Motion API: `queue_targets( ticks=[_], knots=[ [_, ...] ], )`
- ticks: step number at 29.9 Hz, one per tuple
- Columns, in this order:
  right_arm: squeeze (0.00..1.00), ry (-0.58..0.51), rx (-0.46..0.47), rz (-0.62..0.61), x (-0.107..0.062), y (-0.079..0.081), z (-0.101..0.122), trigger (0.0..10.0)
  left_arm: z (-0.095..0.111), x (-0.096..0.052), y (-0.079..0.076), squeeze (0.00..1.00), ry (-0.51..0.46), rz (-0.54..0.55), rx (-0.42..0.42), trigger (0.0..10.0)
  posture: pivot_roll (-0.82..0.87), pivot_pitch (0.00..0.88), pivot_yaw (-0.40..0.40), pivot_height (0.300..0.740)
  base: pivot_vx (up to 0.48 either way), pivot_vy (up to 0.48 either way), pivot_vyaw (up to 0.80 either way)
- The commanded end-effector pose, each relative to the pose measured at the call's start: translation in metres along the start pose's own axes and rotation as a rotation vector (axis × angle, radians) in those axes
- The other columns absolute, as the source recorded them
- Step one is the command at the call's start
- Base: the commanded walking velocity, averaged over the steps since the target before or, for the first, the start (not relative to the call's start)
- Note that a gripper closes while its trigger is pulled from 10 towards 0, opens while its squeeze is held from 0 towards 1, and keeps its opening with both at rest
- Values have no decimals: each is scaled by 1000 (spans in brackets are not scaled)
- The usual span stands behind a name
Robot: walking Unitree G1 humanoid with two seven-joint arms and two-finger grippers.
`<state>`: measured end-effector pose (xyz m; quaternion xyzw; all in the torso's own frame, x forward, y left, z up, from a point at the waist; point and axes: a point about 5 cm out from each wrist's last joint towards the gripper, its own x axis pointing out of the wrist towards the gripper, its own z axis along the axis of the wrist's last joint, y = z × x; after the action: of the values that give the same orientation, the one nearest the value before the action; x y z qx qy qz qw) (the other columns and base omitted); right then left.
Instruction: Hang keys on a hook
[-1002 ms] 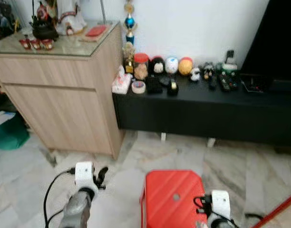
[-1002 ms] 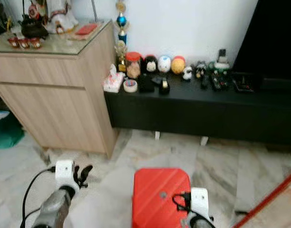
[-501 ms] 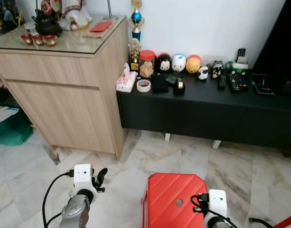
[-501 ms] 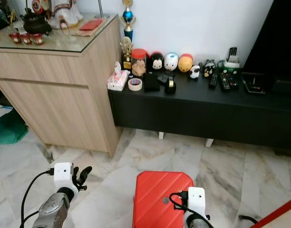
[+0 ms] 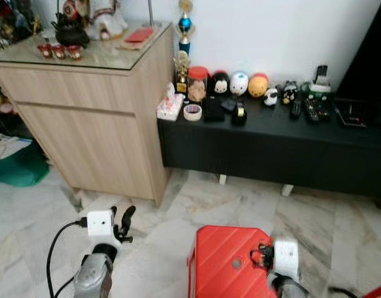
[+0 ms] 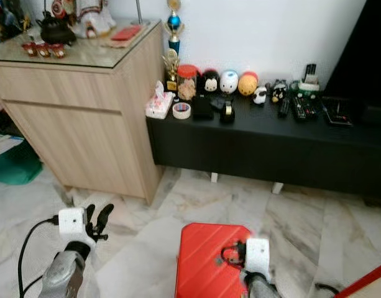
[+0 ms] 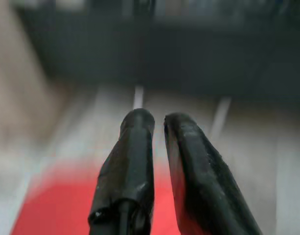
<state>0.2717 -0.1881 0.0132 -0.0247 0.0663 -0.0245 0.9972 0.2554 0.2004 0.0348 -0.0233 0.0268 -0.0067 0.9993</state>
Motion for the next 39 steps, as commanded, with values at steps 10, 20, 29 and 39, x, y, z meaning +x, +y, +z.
queue_targets(
  ticks=[10,20,29,39],
  knots=[
    [0,-32,-4,-13,0,1,9,10000,7,1,-12,0,-8,-27,-17,10000,-29,0,-13,740,0,0,0],
    [0,-10,-15,-8,-2,4,8,10000,8,1,-12,0,-4,-34,-17,10000,-28,0,-8,705,0,0,0],
    [0,-8,-11,-12,0,6,13,10000,9,2,-14,0,10,-39,-15,10000,-25,0,-10,655,0,0,0],
    [0,-34,2,8,4,9,19,10000,8,1,-15,0,23,-32,-18,10000,-22,0,-8,655,0,0,0]
  ],
)
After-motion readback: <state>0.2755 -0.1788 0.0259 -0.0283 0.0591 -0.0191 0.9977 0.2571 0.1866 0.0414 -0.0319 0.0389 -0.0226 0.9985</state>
